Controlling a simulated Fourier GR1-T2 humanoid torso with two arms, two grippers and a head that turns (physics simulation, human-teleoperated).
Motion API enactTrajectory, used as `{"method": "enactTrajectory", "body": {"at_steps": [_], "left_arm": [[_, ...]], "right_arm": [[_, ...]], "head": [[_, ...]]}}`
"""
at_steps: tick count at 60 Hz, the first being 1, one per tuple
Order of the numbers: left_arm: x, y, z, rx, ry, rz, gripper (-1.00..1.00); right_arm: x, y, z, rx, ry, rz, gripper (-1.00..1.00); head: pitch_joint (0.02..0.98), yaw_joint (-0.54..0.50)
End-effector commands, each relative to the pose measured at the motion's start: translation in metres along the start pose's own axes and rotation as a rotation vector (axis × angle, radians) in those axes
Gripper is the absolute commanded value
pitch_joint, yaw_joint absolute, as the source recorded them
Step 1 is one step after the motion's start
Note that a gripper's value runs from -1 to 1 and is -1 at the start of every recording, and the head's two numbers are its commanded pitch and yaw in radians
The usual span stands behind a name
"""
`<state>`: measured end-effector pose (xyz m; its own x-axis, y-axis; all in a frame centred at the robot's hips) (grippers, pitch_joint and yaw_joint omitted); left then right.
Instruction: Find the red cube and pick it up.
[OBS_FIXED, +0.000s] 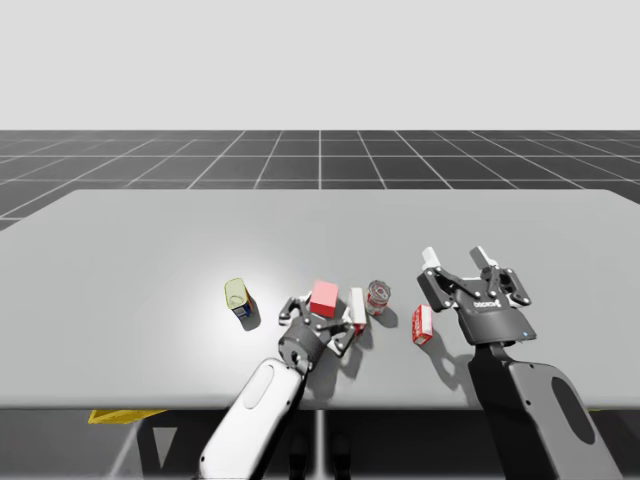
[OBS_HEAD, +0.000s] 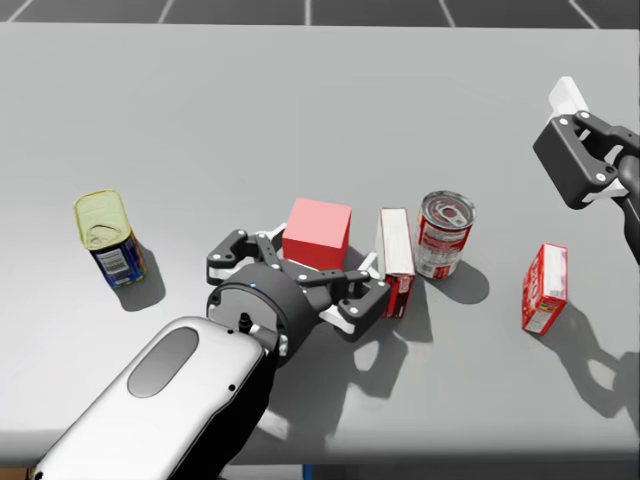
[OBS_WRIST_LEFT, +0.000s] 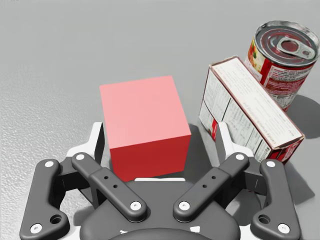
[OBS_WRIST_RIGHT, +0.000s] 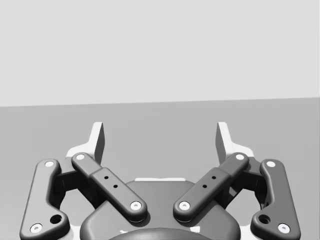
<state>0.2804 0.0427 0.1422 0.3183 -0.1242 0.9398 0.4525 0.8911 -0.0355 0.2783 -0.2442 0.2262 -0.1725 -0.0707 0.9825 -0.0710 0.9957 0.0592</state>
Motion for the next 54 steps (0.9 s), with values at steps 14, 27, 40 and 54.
{"method": "enactTrajectory", "body": {"at_steps": [14,27,40,54], "left_arm": [[-0.002,0.003,-0.015,0.076,-0.003,0.018,-0.88],[-0.006,0.0,-0.009,0.067,0.002,0.012,1.0],[-0.011,-0.002,-0.008,0.056,0.014,-0.006,0.99],[-0.013,-0.002,-0.009,0.048,0.022,-0.008,0.99]], "right_arm": [[0.001,-0.002,0.0,-0.002,-0.002,-0.002,-1.0],[0.001,-0.002,-0.001,-0.002,0.0,0.0,-1.0],[0.0,-0.002,-0.001,-0.004,-0.002,-0.001,-1.0],[0.0,-0.002,-0.001,-0.005,-0.003,0.0,-1.0]], "head": [[0.841,-0.03],[0.818,-0.03],[0.673,-0.02],[0.51,-0.01]]}}
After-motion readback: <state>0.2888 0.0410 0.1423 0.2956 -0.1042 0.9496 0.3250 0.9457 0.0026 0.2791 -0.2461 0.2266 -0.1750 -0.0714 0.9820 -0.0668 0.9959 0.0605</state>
